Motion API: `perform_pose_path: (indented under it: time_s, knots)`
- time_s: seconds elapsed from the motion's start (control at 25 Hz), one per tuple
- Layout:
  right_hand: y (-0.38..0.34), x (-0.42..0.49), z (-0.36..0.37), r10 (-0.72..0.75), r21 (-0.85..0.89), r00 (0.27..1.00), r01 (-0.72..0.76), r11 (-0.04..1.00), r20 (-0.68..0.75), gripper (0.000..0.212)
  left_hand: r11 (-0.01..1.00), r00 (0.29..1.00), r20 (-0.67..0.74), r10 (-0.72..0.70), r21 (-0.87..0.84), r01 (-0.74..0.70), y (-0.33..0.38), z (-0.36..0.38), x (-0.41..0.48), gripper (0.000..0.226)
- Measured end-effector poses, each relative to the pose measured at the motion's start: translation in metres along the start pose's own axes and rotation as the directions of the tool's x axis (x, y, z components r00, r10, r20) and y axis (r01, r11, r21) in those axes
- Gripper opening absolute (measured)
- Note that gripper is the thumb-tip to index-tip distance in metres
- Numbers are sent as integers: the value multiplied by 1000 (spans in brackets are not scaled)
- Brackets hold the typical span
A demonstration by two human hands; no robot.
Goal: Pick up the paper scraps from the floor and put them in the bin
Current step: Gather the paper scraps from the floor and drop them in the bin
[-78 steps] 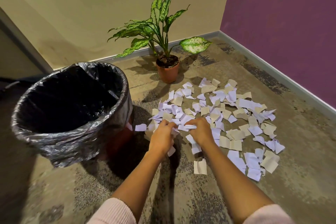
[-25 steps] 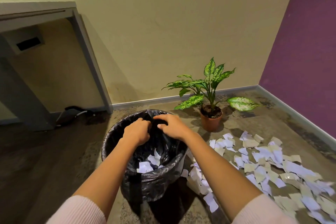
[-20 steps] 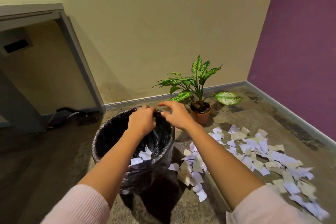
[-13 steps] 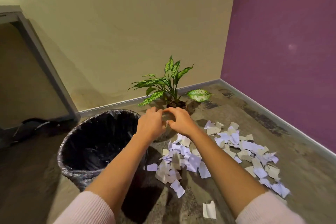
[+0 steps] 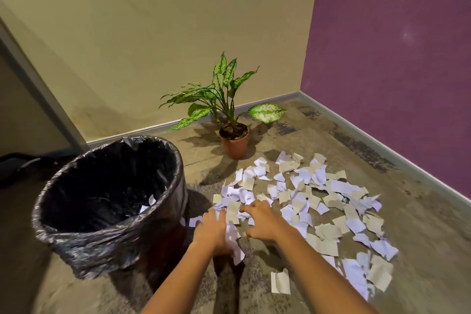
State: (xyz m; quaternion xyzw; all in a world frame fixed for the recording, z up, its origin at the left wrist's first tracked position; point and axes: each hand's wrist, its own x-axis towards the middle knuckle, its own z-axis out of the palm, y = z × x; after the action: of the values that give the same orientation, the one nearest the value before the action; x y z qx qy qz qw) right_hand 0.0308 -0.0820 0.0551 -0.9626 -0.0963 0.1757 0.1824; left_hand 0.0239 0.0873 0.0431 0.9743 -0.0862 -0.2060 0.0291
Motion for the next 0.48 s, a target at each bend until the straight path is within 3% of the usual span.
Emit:
perform_pose_path:
  time_s: [0.24, 0.48]
  knots:
    - [-1, 21, 46, -75, -193, 988, 100, 976, 133, 85, 950, 995, 85, -46, -304, 70, -21, 39, 14, 144]
    - [-8, 54, 73, -180, -377, 972, 224, 899, 148, 108, 964, 984, 86, -155, -204, 170, -28, 54, 46, 142]
